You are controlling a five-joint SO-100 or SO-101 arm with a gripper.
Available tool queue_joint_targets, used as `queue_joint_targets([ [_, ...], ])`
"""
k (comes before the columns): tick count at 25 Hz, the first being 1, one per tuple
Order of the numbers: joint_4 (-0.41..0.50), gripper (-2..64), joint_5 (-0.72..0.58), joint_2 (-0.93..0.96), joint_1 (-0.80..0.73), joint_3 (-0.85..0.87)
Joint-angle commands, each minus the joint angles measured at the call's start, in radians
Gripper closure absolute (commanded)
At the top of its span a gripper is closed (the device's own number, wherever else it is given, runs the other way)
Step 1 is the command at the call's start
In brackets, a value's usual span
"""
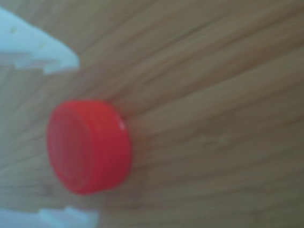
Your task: Grasp a red cap and put it in the cup.
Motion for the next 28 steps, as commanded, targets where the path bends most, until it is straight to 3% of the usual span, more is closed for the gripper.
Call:
queue_joint_targets([
  [1,-0.003,31.8,0.023,0.018,-0.008,-0.051],
  [8,-0.011,59.9,0.023,0.020,-0.009,-0.051],
  [20,-0.008,61.3,0.035,0.034,-0.012,-0.066],
  [28,0.117,61.3,0.055,0.037,-0.014,-0.233],
])
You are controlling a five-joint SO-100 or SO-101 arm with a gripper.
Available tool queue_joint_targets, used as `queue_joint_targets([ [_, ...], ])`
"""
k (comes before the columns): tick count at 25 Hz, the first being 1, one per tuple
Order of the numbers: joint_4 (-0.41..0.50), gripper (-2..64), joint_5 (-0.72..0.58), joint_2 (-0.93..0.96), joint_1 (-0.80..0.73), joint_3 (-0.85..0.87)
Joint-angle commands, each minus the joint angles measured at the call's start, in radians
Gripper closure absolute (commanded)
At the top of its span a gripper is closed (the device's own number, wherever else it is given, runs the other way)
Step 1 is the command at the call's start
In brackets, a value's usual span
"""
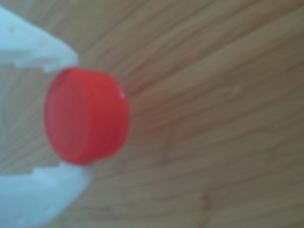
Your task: Grasp a red cap and put it in the cup.
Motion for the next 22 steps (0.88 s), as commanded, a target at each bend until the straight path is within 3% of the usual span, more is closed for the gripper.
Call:
queue_joint_targets([
  [1,0.041,61.3,0.002,0.037,-0.005,-0.114],
  [6,0.107,61.3,0.015,0.055,-0.012,-0.195],
  [22,0.290,61.3,0.017,0.449,-0.175,-0.192],
])
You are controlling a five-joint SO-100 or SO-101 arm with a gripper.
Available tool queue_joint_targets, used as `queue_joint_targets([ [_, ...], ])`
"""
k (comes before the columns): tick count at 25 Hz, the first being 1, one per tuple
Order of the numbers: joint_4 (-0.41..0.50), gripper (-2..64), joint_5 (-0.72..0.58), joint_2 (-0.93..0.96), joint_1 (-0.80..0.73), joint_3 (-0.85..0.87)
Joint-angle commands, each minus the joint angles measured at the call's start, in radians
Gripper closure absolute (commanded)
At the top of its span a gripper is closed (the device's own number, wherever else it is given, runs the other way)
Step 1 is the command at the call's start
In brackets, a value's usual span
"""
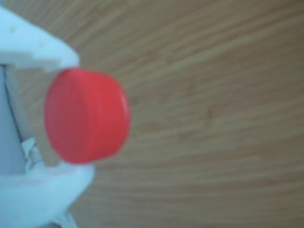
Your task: Grasp a red cap and put it in the cup.
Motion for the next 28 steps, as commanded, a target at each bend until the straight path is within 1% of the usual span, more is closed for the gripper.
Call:
queue_joint_targets([
  [1,0.044,61.3,0.005,0.118,-0.025,-0.052],
  [5,0.072,61.3,0.005,0.178,-0.061,-0.051],
  [9,0.074,61.3,0.005,0.278,-0.123,-0.017],
  [13,0.074,61.3,0.005,0.360,-0.186,0.069],
  [19,0.071,61.3,0.005,0.494,-0.247,0.245],
  [28,0.067,61.3,-0.003,0.716,-0.265,0.480],
])
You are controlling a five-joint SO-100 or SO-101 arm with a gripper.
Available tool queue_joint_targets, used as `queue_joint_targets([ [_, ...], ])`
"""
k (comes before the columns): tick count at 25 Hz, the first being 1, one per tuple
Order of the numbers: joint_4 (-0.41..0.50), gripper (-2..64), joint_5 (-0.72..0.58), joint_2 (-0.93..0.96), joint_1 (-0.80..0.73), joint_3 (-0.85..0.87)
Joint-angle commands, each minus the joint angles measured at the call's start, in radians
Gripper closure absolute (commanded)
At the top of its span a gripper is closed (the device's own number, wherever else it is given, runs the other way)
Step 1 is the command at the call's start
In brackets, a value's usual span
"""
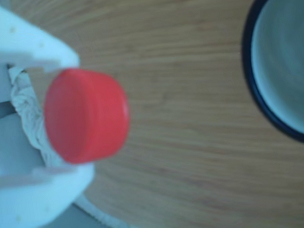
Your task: Grasp a red cap and put it in the cup.
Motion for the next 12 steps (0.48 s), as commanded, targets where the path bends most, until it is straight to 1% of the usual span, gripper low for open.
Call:
queue_joint_targets([
  [1,0.063,61.3,-0.005,0.095,0.003,0.043],
  [8,0.060,61.2,-0.008,0.229,0.002,0.189],
  [12,0.066,61.3,0.002,0.250,0.000,0.179],
])
